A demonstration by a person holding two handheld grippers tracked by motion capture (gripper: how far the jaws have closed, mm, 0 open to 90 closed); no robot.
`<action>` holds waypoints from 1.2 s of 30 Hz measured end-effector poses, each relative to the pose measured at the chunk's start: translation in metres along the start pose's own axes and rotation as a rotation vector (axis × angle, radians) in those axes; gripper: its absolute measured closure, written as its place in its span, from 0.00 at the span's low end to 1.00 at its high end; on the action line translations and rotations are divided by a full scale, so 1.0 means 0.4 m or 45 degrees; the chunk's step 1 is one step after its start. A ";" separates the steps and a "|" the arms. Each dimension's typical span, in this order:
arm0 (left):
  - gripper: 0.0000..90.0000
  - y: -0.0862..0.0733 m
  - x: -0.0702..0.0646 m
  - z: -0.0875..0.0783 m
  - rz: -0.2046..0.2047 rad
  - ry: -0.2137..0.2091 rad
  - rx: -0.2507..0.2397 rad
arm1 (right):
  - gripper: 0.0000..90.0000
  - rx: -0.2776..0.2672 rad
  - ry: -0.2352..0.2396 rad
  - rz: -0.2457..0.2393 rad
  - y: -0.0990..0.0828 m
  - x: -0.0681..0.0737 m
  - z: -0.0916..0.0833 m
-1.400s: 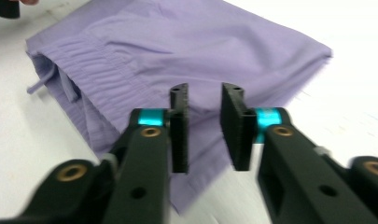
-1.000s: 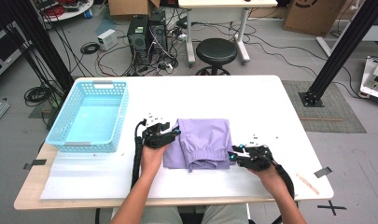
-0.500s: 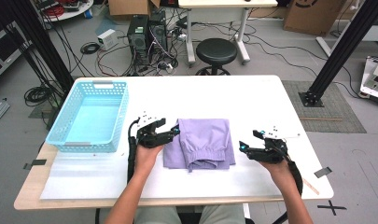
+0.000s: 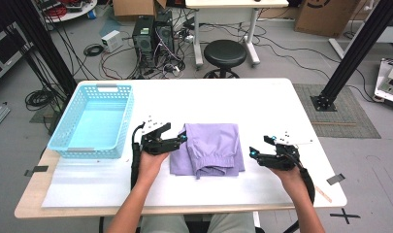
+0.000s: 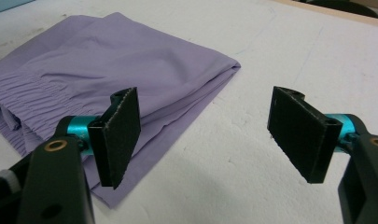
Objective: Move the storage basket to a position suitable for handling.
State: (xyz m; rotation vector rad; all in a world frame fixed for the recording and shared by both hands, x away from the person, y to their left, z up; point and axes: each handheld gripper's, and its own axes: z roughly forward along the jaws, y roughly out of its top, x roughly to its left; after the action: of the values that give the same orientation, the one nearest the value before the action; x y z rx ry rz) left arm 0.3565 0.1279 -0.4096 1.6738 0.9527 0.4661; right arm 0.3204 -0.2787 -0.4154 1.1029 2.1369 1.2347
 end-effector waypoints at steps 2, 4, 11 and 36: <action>0.29 0.007 -0.001 -0.019 0.014 -0.001 -0.028 | 0.29 -0.001 0.000 -0.004 0.000 0.000 0.001; 0.29 0.012 0.001 -0.040 0.031 0.000 -0.045 | 0.29 -0.001 0.002 -0.004 0.001 0.000 0.001; 0.29 0.037 0.015 -0.143 0.058 0.033 -0.129 | 0.29 -0.031 0.034 -0.007 0.002 0.002 -0.005; 0.29 0.036 0.301 -0.420 -0.031 0.319 -0.206 | 0.29 -0.033 0.025 -0.001 -0.003 0.007 -0.014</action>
State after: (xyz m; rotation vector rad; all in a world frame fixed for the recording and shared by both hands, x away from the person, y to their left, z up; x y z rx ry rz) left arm 0.3129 0.3249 -0.3617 1.4787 1.0852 0.7302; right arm 0.3144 -0.2799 -0.4136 1.0839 2.1296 1.2739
